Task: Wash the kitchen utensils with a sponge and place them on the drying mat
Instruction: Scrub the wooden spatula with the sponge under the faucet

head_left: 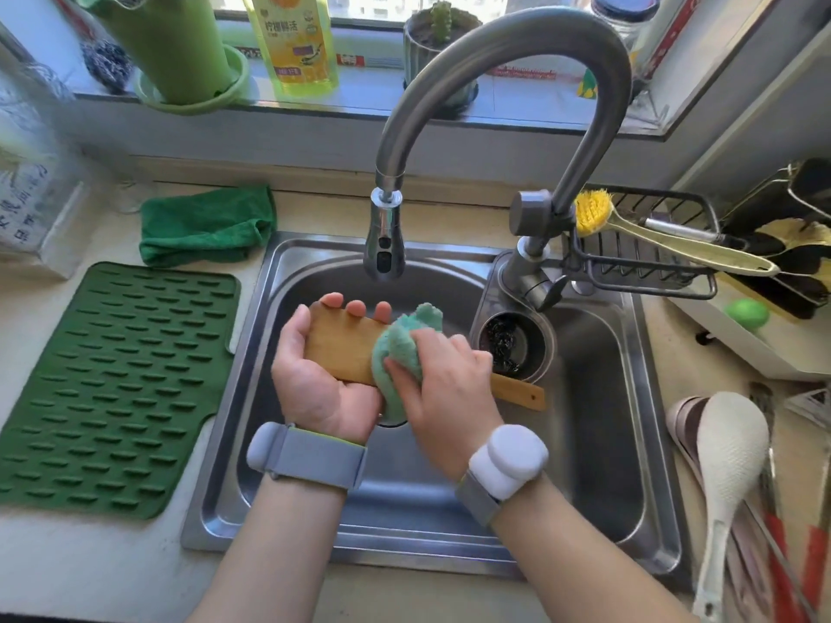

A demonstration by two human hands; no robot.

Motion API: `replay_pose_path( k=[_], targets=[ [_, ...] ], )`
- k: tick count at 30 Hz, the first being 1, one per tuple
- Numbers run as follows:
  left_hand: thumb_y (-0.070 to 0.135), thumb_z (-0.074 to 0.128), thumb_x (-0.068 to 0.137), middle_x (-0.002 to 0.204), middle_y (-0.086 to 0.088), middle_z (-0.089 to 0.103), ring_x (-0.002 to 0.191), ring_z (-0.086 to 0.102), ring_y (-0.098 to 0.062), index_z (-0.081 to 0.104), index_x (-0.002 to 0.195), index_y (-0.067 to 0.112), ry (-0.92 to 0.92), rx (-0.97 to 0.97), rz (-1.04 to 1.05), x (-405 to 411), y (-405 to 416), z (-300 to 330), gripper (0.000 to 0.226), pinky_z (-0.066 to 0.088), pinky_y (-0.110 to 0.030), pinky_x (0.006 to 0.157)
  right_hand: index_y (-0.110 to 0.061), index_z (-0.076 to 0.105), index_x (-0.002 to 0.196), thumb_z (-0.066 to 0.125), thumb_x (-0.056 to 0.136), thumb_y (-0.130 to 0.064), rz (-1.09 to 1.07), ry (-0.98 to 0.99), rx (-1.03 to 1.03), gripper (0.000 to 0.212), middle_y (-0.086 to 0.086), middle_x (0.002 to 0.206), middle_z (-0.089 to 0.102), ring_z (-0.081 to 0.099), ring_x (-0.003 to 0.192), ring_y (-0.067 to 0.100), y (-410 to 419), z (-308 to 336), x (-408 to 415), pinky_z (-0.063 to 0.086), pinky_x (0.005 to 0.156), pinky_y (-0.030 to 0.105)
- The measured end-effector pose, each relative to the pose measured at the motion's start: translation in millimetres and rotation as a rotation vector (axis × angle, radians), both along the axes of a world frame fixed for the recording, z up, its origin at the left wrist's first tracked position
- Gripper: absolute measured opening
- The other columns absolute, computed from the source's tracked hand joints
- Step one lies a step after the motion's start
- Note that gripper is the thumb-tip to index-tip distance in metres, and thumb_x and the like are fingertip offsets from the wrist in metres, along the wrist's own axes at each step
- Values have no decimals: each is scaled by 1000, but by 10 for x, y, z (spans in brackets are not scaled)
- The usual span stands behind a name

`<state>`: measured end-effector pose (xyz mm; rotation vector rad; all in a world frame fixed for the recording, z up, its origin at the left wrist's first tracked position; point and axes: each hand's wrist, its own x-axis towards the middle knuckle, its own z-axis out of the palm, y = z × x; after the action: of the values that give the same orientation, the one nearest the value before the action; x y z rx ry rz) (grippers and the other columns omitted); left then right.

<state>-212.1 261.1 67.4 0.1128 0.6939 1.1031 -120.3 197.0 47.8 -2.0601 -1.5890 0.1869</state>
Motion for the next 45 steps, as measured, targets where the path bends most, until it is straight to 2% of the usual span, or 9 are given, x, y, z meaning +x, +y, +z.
replay_pose_path(
  k=[6,11,15,29,32,35,38,42,45],
  targets=[
    [41,42,92,82,-2,57,85,60,-31,60,86,18,43,12,14,-133,38,-40,30,42,-57,98,-12,53,98,37,87,-42,-368,116,-226,36,12,94,63,54,88,37,-605,-351,715,29,71,40],
    [40,41,94,84,-4,60,91,59,-32,59,84,17,10,-24,-65,70,-74,-37,31,50,-46,89,-16,59,96,35,86,-46,9,126,-105,39,4,88,64,54,81,31,-101,-27,29,37,69,41],
    [43,37,96,97,-11,65,104,57,-34,62,86,14,-59,-112,-176,114,-195,-40,40,36,-47,109,-21,58,91,42,84,-44,225,145,-50,29,-3,91,66,52,85,27,107,177,-41,40,71,42],
    [41,40,94,116,-12,61,117,52,-35,67,103,13,-166,-107,-238,124,-263,19,40,27,-49,115,-19,58,94,40,83,-41,129,83,14,31,0,88,64,52,81,29,196,259,-168,38,67,39],
    [42,39,96,113,-12,67,107,64,-29,72,98,12,-149,-142,-246,111,-257,24,45,45,-41,103,-18,58,90,43,83,-43,13,37,-1,30,0,78,63,54,76,31,204,247,-97,38,64,39],
    [39,42,93,122,-9,60,118,54,-31,64,103,16,-125,-102,-255,123,-266,45,33,41,-43,104,-16,57,87,41,82,-38,-6,13,25,27,3,77,62,53,72,31,150,273,-183,38,62,39],
    [37,42,95,109,-10,65,109,58,-36,60,92,15,-110,-97,-211,93,-220,41,28,41,-48,104,-19,58,88,43,81,-39,75,-68,27,27,0,79,62,53,73,28,-44,222,-88,38,63,37],
    [35,44,93,92,-4,63,100,61,-33,60,85,17,-85,-36,-63,65,-174,34,26,43,-52,98,-13,53,89,38,85,-41,-252,87,-48,32,9,79,60,54,72,35,-316,18,264,37,65,40],
    [34,43,94,88,-5,61,98,60,-32,59,85,15,-44,-17,-43,102,-164,7,26,44,-48,95,-18,53,94,39,87,-41,-88,119,-25,28,4,83,60,51,74,30,-234,59,-70,34,65,39]
  ],
)
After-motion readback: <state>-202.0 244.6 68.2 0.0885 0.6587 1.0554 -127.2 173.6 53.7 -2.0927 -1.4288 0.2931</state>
